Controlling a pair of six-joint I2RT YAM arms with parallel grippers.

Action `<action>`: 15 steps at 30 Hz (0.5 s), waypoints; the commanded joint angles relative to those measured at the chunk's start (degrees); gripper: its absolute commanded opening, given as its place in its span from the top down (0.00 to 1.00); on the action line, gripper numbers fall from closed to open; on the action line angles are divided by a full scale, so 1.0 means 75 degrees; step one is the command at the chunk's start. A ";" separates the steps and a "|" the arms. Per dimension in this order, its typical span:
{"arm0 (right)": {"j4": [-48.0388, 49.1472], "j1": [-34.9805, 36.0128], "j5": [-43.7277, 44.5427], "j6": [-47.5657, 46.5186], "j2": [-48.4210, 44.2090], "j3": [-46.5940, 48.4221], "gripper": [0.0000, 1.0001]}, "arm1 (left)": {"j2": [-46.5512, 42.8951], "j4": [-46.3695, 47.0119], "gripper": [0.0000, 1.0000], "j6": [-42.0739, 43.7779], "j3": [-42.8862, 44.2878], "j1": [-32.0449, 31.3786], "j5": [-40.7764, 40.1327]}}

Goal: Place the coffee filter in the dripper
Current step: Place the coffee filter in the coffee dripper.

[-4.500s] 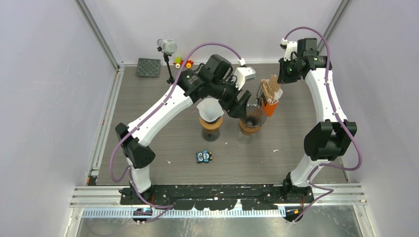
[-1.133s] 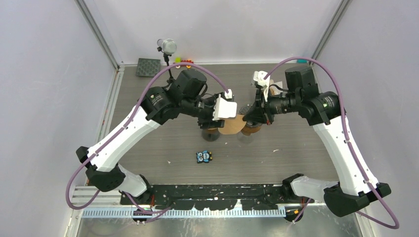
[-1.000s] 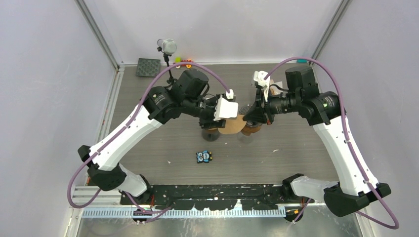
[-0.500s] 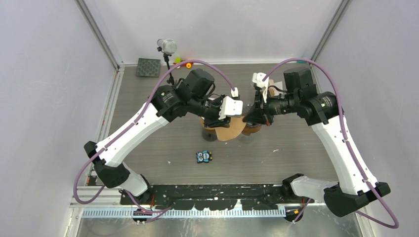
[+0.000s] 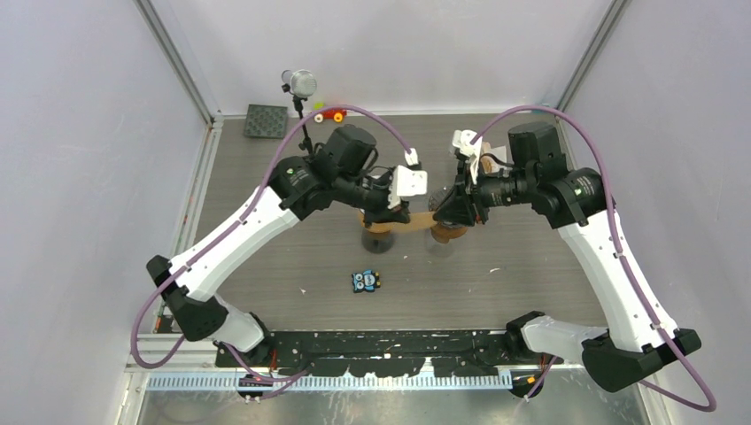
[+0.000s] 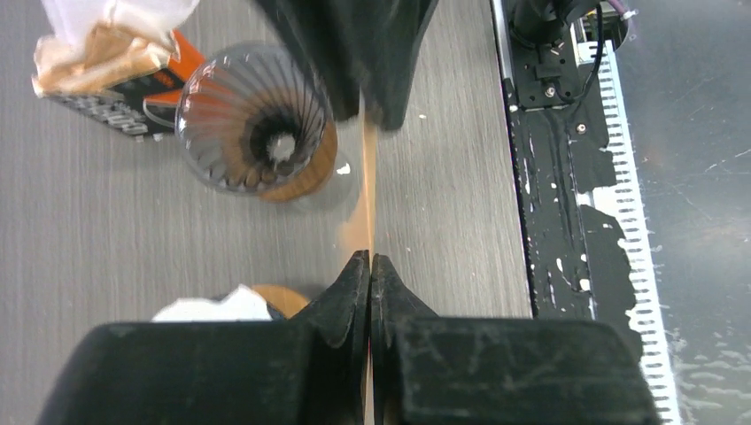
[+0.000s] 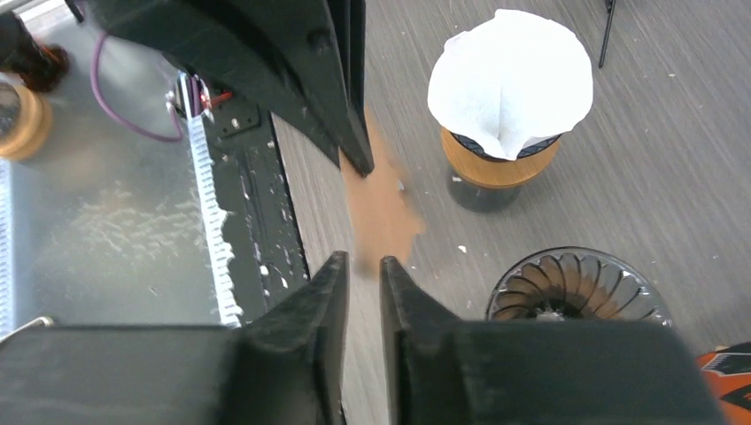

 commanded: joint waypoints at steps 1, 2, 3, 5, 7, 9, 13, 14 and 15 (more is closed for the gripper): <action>0.0718 0.0017 -0.0021 0.0423 -0.0356 0.0119 0.64 | -0.1051 0.0995 1.00 -0.1009 -0.0599 0.0747 0.0814; 0.0760 0.0014 -0.0034 0.0480 -0.0361 0.0159 0.60 | -0.1251 0.1253 1.00 -0.1242 -0.0866 0.0906 0.1050; 0.0798 0.0021 -0.0067 0.0517 -0.0372 0.0224 0.57 | -0.1462 0.1515 1.00 -0.1478 -0.1056 0.1027 0.1254; 0.0915 0.0023 -0.0096 0.0607 -0.0384 0.0364 0.54 | -0.1804 0.1888 1.00 -0.1898 -0.1316 0.1214 0.1625; 0.1039 0.0017 -0.0116 0.0714 -0.0405 0.0491 0.52 | -0.2042 0.2152 1.00 -0.2357 -0.1456 0.1416 0.2112; 0.1141 0.0012 -0.0169 0.0766 -0.0431 0.0586 0.52 | -0.2275 0.2502 1.00 -0.2873 -0.1642 0.1623 0.2533; 0.1361 0.0022 -0.0607 0.0862 -0.0428 0.0497 0.52 | -0.2639 0.3566 1.00 -0.4459 -0.2093 0.1987 0.3398; 0.1402 0.0023 -0.0782 0.0879 -0.0405 0.0428 0.52 | -0.2701 0.4027 1.00 -0.4890 -0.2210 0.2061 0.3579; 0.1432 0.0017 -0.0956 0.0865 -0.0398 0.0343 0.53 | -0.2725 0.4271 1.00 -0.5316 -0.2352 0.2112 0.3772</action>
